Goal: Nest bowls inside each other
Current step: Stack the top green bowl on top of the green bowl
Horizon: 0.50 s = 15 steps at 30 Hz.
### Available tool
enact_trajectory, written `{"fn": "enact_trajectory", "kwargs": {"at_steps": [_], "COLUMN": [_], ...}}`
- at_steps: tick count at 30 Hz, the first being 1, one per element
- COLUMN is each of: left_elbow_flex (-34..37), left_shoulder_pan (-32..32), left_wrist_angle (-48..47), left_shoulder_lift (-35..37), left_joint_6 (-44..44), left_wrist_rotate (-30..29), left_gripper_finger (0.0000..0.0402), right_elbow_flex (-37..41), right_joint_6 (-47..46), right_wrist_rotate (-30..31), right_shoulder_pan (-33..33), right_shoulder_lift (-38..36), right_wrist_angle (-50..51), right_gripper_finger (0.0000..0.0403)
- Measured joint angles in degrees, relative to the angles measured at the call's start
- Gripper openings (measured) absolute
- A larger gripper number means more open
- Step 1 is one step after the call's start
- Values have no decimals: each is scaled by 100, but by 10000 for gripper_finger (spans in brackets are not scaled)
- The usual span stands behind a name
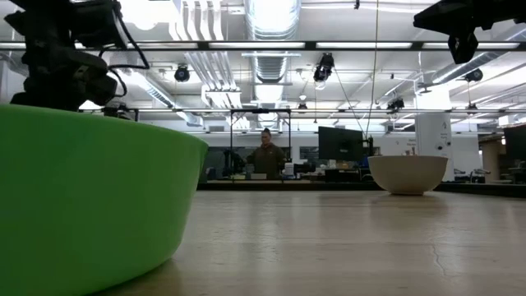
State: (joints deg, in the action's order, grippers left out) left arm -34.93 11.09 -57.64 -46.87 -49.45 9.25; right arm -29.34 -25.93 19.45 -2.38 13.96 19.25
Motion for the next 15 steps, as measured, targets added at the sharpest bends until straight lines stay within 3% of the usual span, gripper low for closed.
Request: {"fn": "enact_trajectory", "kwargs": {"at_steps": [15], "left_elbow_flex": [-1523], "left_shoulder_pan": [0], "left_wrist_angle": [-543], "left_shoulder_lift": [-1240], "left_joint_6": [501], "left_wrist_rotate": [-340], "left_gripper_finger": [8], "right_elbow_flex": [0], "right_joint_6": [-1], "right_wrist_rotate": [2], "right_shoulder_pan": [-1], "right_shoulder_lift": [0], "right_wrist_angle": [1], "right_gripper_finger": [43]}}
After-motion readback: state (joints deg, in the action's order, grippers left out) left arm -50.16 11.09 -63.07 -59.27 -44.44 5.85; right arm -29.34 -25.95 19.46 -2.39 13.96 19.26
